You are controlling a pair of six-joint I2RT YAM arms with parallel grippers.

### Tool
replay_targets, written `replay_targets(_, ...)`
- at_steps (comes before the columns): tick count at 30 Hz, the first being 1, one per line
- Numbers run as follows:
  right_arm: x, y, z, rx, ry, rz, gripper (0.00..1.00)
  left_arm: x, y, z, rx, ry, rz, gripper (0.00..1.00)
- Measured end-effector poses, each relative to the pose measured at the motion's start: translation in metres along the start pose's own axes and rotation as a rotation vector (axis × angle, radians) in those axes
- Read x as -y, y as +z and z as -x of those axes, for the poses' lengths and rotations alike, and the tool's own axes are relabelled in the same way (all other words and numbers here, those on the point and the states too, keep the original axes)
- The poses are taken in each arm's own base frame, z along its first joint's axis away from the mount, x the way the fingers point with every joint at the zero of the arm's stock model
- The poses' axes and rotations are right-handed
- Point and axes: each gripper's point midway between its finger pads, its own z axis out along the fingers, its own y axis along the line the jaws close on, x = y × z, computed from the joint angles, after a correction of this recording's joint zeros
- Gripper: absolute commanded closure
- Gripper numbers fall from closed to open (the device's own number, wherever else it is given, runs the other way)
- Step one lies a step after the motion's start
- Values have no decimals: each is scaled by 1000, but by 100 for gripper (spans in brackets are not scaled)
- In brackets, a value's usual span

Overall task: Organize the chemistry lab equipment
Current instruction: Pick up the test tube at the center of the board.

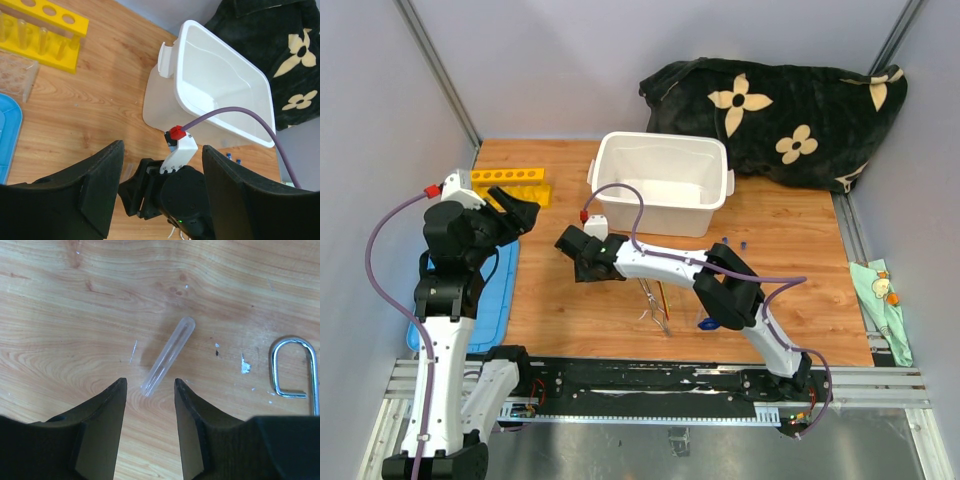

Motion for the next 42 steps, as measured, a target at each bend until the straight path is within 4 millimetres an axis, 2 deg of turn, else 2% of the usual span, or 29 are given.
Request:
replay_targets(8,2,13,-7,-13,-7,-16,57,-1,1,-3,-7,-3,0,32)
replay_targets(15,4,17,-10,-19,-9,-23,64,-6,5,-14,-35,-10,-1,32)
replay_targets(26,13,21,-16,-1,-12,-21,84,-9,11,-24,-74,-15,-6,32)
replay_targets(29,17,18,-17,5,-18,-19,98,-11,12,-28,-86,-18,-2,32)
replay_targets(36,43,4,-26,24,-75,-60,99,-17,20,-43,-134,-34,-1,33)
replay_targets(39,69,-13,-36,52,-145,-94,100,-20,26,-59,-186,-61,-14,33)
replay_targets(42,87,-42,-48,104,-269,-92,99,-21,33,-79,-259,-100,-38,34)
